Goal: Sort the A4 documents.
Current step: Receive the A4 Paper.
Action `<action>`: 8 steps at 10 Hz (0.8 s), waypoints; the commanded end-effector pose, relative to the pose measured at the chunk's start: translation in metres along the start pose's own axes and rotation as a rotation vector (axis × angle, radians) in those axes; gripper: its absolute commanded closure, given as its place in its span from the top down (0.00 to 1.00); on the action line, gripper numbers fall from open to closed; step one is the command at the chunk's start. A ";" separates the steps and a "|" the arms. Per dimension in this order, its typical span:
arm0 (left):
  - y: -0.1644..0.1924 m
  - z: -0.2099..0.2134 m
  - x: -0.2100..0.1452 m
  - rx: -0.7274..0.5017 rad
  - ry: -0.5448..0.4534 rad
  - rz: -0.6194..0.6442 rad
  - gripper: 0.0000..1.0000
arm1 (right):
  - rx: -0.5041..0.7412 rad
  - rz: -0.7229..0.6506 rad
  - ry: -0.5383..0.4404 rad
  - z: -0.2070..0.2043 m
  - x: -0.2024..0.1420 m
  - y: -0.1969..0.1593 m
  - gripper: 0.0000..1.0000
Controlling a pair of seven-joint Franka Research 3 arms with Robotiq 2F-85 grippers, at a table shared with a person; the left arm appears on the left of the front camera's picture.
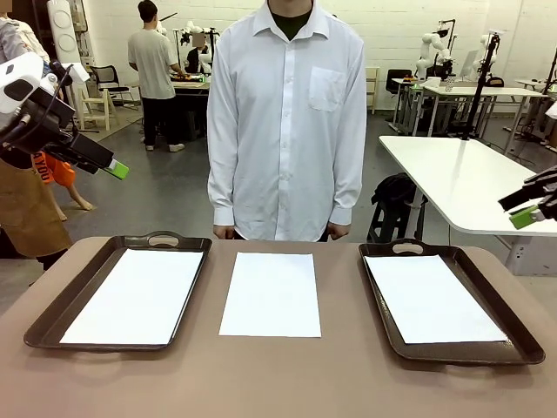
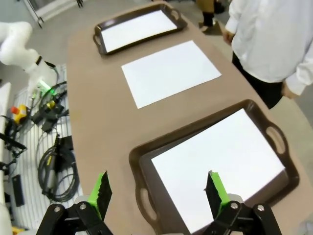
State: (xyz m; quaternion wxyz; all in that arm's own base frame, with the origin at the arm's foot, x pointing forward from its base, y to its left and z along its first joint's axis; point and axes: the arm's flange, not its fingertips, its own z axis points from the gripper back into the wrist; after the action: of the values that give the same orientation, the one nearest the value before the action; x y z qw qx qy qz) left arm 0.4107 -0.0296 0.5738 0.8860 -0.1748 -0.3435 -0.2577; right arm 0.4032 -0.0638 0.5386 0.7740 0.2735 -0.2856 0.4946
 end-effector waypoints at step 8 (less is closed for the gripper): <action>-0.001 0.000 0.000 0.005 0.002 -0.002 1.00 | -0.033 -0.085 0.088 -0.003 0.021 -0.025 1.00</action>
State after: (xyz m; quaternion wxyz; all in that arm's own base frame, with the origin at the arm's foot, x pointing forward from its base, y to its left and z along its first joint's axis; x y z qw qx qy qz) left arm 0.4107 -0.0296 0.5738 0.8860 -0.1748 -0.3435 -0.2576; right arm 0.4308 -0.0581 0.5476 0.8037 0.2547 -0.2601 0.4706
